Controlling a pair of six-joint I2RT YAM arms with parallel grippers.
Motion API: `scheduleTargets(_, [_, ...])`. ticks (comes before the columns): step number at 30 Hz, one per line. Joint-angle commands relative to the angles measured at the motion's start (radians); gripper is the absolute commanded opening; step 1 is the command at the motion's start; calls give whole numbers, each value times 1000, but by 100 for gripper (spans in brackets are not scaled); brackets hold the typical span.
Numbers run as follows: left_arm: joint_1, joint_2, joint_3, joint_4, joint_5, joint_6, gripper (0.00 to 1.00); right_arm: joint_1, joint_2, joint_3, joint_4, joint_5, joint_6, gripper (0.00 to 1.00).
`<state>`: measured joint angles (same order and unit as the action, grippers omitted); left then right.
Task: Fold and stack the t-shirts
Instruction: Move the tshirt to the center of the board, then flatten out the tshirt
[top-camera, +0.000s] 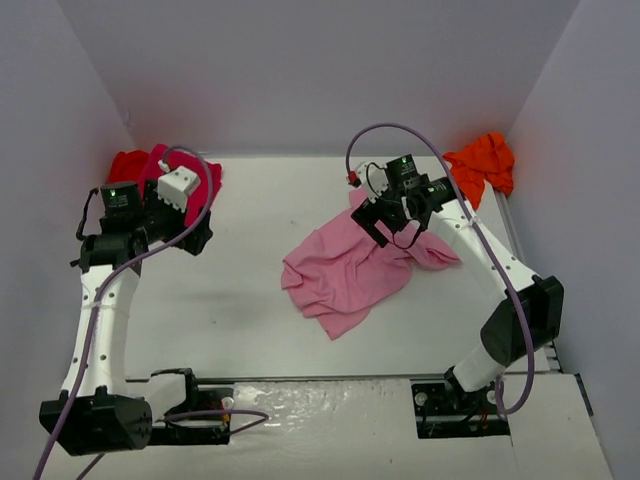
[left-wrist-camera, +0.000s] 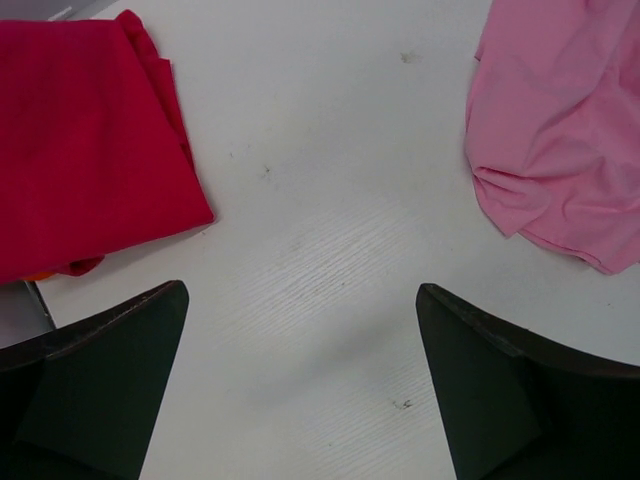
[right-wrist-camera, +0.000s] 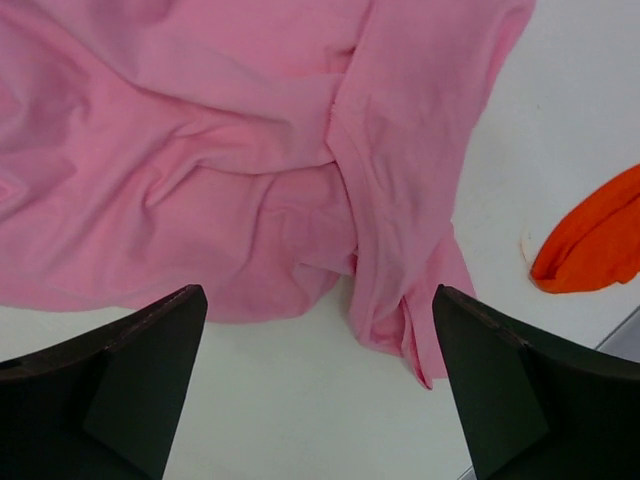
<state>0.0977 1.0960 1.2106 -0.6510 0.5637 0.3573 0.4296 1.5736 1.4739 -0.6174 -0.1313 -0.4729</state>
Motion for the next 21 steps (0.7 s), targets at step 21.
scheduleTargets(21, [-409,271,192,-10,-225,85,97,-164,393,-53,127,242,67,72])
